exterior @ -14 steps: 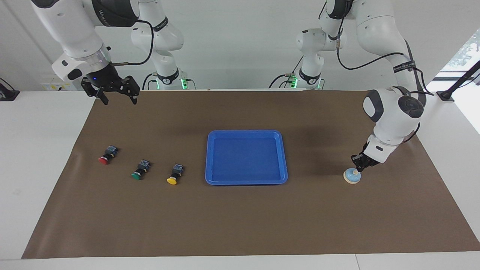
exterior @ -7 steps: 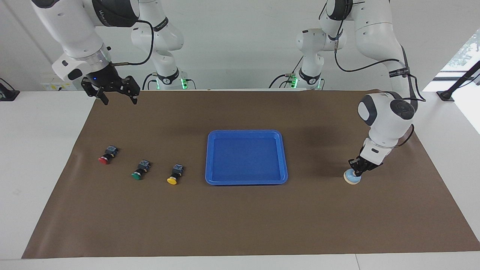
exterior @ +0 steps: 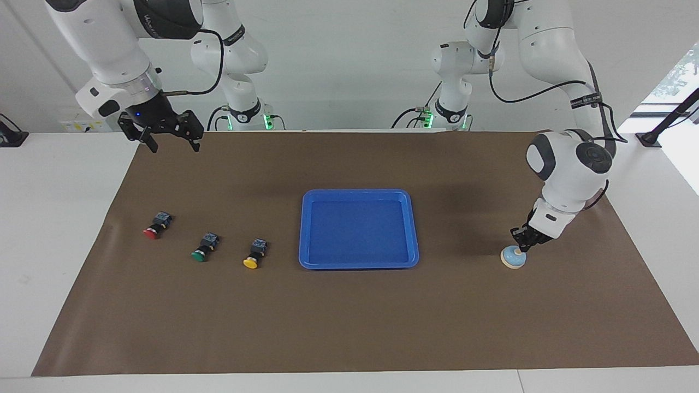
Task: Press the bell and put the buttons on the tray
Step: 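Press down on the call bell with the left gripper, then withdraw the left gripper while the right gripper reaches the buttons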
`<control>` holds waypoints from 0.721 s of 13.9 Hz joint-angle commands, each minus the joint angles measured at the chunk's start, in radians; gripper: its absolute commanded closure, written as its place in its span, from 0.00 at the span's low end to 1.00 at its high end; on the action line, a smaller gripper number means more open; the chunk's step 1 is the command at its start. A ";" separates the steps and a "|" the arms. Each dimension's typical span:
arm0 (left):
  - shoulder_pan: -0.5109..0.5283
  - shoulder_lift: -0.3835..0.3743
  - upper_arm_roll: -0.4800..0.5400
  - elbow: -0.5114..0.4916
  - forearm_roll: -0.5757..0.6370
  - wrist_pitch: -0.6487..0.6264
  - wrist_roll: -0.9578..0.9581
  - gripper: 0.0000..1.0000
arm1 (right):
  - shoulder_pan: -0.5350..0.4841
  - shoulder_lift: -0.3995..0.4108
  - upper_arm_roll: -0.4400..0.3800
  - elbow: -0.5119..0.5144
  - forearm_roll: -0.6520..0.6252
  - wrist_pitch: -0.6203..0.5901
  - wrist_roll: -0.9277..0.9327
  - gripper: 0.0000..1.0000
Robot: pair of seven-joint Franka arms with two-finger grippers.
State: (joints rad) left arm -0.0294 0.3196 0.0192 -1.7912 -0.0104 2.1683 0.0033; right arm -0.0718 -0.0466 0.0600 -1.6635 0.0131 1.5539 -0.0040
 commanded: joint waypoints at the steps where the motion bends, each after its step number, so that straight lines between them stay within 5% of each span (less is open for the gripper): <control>1: 0.014 -0.101 -0.004 0.029 0.010 -0.168 0.004 0.68 | -0.006 -0.015 0.006 -0.009 0.005 -0.018 -0.019 0.00; 3: 0.013 -0.166 -0.004 0.030 0.010 -0.217 0.006 0.06 | -0.008 -0.015 0.006 -0.007 0.004 -0.018 -0.019 0.00; 4: 0.008 -0.207 -0.004 0.029 0.010 -0.249 0.006 0.00 | -0.008 -0.015 0.006 -0.007 0.005 -0.018 -0.019 0.00; 10: 0.000 -0.399 -0.011 0.032 0.009 -0.421 -0.002 0.00 | -0.005 -0.015 0.014 -0.007 0.016 -0.012 -0.007 0.00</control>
State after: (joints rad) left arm -0.0284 -0.0279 0.0119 -1.7405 -0.0104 1.7834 0.0031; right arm -0.0712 -0.0466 0.0632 -1.6634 0.0151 1.5501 -0.0040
